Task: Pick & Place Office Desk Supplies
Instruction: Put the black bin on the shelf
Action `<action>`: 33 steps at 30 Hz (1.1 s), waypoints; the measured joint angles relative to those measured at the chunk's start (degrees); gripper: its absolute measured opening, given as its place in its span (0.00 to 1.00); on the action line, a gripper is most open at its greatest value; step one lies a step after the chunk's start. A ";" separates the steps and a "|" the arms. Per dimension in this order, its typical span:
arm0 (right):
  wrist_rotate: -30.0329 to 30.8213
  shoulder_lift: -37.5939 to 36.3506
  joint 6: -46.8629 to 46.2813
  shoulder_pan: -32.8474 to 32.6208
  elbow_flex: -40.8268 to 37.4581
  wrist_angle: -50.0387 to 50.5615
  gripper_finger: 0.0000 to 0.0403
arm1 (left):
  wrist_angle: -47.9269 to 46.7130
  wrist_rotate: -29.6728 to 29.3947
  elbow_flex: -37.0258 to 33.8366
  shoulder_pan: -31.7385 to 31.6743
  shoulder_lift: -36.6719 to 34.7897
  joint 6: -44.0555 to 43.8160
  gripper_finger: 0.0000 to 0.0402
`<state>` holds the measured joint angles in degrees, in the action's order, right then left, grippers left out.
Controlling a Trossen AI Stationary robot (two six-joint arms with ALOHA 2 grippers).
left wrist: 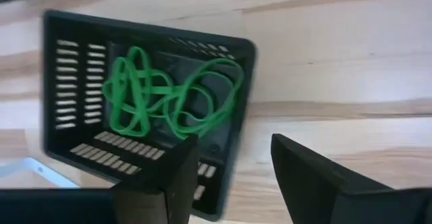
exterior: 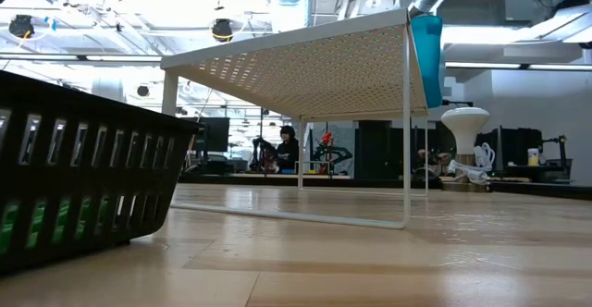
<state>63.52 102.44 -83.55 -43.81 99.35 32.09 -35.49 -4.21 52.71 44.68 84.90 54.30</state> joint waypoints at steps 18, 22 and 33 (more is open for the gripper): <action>-0.25 -0.10 0.13 -0.59 0.00 0.27 0.32 | 2.53 3.75 0.00 -2.77 6.11 0.97 0.40; -0.29 -0.10 0.00 -0.81 0.00 0.33 0.32 | 2.46 1.87 0.00 -3.31 7.44 0.93 0.34; -0.43 -0.12 0.07 -0.85 0.00 0.44 0.32 | 2.28 0.25 0.01 -4.71 7.43 -2.10 0.02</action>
<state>63.09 102.33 -83.48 -44.66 99.35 32.53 -33.21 -3.96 52.72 39.97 92.33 52.20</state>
